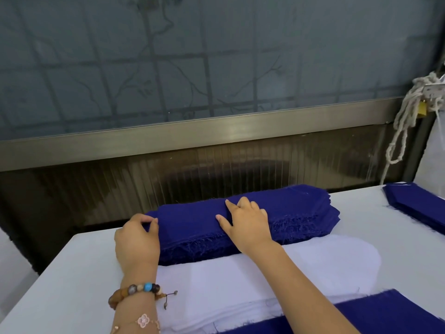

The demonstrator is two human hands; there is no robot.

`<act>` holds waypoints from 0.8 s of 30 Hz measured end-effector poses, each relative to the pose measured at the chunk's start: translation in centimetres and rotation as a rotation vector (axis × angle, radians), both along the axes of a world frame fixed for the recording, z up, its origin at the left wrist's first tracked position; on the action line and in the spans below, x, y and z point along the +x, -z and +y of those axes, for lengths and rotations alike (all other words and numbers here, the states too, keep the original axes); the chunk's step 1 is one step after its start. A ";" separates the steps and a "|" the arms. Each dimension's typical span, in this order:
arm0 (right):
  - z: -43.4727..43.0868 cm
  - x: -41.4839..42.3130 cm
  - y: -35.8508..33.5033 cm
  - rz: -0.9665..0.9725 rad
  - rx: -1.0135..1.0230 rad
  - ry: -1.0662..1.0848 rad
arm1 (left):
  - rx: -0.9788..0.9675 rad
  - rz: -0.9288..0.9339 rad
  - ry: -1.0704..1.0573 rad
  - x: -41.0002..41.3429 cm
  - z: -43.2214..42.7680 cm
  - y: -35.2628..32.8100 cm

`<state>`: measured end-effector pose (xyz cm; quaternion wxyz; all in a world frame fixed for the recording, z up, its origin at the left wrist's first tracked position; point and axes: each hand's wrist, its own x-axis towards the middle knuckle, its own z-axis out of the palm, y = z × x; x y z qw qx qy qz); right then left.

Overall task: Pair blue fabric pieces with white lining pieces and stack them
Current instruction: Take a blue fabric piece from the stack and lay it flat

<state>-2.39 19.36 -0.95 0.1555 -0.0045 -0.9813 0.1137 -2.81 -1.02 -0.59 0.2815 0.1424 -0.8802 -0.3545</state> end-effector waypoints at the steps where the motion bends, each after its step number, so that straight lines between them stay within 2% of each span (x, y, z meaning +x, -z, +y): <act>1: 0.0 0.0 0.0 -0.001 -0.002 -0.001 | 0.003 0.008 -0.004 -0.1 -0.2 0.2; 7: 0.1 0.0 0.0 -0.004 -0.013 -0.011 | 0.078 -0.041 -0.013 -0.3 -0.9 0.8; 13: 0.1 0.1 0.0 -0.005 -0.015 -0.012 | -0.091 0.025 -0.110 0.1 -0.7 0.4; 20: 0.0 0.1 -0.1 -0.006 -0.013 -0.009 | 0.148 0.222 -0.075 0.1 -1.6 1.3; 24: 0.0 0.2 -0.2 -0.008 -0.007 -0.005 | 0.242 0.257 -0.082 0.1 -1.6 1.3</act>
